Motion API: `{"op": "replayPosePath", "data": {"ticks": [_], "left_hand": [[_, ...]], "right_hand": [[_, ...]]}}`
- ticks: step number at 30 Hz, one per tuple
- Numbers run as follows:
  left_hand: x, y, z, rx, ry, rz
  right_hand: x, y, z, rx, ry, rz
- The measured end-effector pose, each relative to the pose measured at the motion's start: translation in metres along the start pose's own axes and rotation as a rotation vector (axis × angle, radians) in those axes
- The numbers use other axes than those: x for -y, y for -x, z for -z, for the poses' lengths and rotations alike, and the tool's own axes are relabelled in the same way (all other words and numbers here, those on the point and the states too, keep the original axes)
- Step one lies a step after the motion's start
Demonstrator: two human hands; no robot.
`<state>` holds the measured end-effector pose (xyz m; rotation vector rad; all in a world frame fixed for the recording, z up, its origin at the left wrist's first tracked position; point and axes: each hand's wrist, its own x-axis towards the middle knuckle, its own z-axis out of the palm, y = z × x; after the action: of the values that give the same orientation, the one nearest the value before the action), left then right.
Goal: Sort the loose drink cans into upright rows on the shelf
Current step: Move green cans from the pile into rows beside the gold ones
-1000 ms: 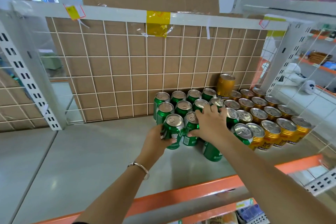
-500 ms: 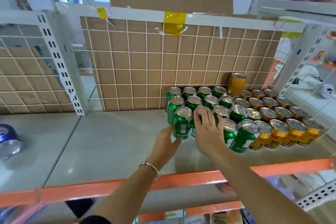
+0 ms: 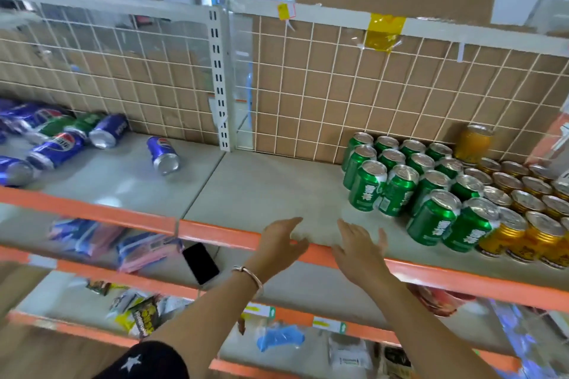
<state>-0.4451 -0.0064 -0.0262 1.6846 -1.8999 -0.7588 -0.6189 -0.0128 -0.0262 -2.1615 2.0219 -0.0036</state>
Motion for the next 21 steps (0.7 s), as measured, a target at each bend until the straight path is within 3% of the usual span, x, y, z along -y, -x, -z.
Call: {"op": "replayPosePath", "data": {"ticks": [4, 10, 15, 21], "left_hand": [[0.045, 0.024, 0.058, -0.135, -0.004, 0.113], [0.135, 0.061, 0.158, -0.275, 0.006, 0.28], [0.216, 0.102, 0.244, -0.302, 0.025, 0.431], [0.294, 0.13, 0.323, -0.347, 0.039, 0.475]], "right_hand": [[0.054, -0.014, 0.001, 0.004, 0.015, 0.076], [0.193, -0.037, 0.001, -0.029, -0.007, 0.272], [0.316, -0.041, -0.015, -0.049, -0.012, 0.388], [0.431, -0.048, -0.034, -0.049, -0.059, 0.457]]}}
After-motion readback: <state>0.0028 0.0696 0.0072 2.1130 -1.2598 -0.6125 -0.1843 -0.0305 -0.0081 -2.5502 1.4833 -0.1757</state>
